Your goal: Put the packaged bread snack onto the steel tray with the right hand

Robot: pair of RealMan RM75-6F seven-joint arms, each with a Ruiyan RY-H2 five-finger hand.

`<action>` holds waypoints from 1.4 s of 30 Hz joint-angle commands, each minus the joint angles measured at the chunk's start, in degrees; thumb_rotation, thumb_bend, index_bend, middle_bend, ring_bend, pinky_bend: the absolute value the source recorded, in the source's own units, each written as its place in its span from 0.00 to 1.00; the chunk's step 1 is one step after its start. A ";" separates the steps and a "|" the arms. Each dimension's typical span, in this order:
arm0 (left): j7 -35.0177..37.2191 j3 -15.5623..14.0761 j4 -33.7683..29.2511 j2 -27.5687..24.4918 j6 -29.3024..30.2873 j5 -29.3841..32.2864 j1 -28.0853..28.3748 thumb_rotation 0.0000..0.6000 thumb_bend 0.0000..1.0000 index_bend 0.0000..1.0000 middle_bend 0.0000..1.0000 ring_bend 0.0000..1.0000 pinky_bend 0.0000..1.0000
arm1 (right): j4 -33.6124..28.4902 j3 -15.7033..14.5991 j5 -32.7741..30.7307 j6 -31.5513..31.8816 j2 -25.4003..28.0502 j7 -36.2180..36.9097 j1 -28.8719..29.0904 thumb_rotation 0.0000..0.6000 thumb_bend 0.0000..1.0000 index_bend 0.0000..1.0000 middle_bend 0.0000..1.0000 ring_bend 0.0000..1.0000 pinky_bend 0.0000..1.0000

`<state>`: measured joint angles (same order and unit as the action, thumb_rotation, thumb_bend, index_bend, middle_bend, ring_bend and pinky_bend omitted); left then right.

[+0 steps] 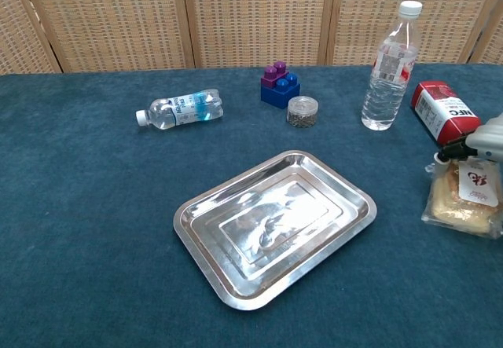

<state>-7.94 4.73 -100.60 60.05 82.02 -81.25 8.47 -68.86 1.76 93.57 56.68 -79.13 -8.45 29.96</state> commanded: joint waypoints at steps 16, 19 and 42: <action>0.93 0.98 1.30 0.17 -2.81 3.09 1.43 1.00 0.00 0.00 0.00 0.00 0.00 | -30.33 9.20 -7.31 -9.26 5.66 -21.35 13.15 1.00 0.30 0.54 0.53 0.42 0.53; 0.81 1.32 1.57 0.31 -3.65 4.10 1.91 1.00 0.00 0.00 0.00 0.00 0.00 | -29.03 10.49 -14.32 -13.62 -1.10 -29.34 17.57 1.00 0.30 0.54 0.53 0.42 0.53; 2.88 0.80 1.54 -0.53 -4.09 4.07 1.83 1.00 0.00 0.00 0.00 0.00 0.00 | -37.63 6.81 -41.69 0.20 -5.78 -55.46 23.97 1.00 0.00 0.00 0.00 0.00 0.08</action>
<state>-5.10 5.54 -99.03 59.54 77.88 -77.12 10.31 -102.87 9.19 52.22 54.13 -88.02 -64.10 54.54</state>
